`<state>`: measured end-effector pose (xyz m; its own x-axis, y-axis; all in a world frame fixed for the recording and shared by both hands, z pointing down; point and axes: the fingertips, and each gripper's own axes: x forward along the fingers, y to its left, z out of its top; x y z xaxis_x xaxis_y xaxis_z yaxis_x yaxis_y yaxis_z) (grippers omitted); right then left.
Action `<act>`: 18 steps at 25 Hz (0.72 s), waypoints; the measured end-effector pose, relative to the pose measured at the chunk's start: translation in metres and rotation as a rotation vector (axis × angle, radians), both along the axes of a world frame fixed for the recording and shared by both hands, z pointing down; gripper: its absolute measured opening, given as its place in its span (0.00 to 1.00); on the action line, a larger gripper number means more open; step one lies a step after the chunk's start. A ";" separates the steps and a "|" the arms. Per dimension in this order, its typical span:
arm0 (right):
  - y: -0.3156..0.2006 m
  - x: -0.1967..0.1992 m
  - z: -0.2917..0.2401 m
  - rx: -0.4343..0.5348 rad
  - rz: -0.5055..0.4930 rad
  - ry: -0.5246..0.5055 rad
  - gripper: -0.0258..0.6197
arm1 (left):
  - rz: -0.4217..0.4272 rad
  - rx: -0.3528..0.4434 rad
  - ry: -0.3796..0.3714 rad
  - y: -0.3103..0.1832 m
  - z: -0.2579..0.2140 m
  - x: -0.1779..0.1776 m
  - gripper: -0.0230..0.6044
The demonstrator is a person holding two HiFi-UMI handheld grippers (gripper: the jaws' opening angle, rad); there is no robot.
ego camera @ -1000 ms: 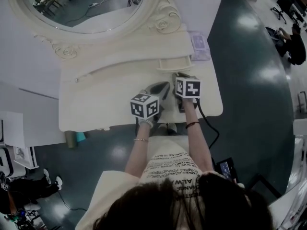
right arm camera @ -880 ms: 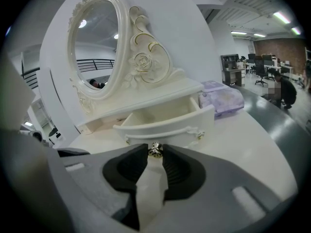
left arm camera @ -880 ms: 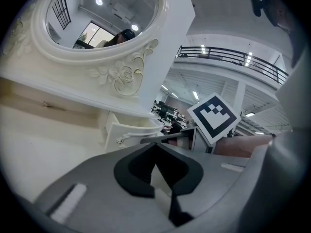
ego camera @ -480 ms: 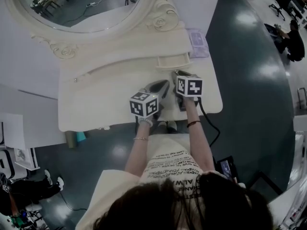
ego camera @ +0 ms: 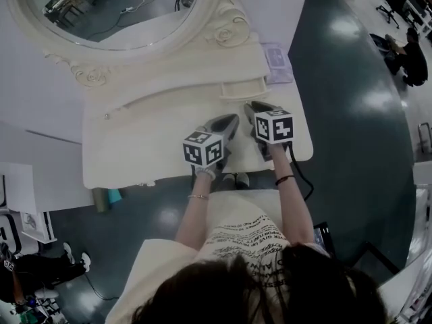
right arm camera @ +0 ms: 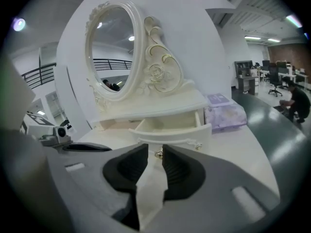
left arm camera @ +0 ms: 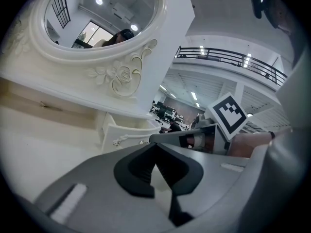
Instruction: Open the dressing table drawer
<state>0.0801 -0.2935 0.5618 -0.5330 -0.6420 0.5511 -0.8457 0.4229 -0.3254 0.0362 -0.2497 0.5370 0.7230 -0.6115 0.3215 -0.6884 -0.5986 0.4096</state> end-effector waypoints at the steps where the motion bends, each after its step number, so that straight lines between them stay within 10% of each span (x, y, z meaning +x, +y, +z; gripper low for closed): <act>1: 0.002 -0.001 -0.003 0.013 -0.020 0.000 0.19 | 0.000 0.001 0.005 0.000 -0.002 -0.001 0.03; 18: 0.035 -0.021 -0.048 0.209 -0.187 -0.127 0.07 | 0.031 0.067 0.056 0.011 -0.027 -0.003 0.03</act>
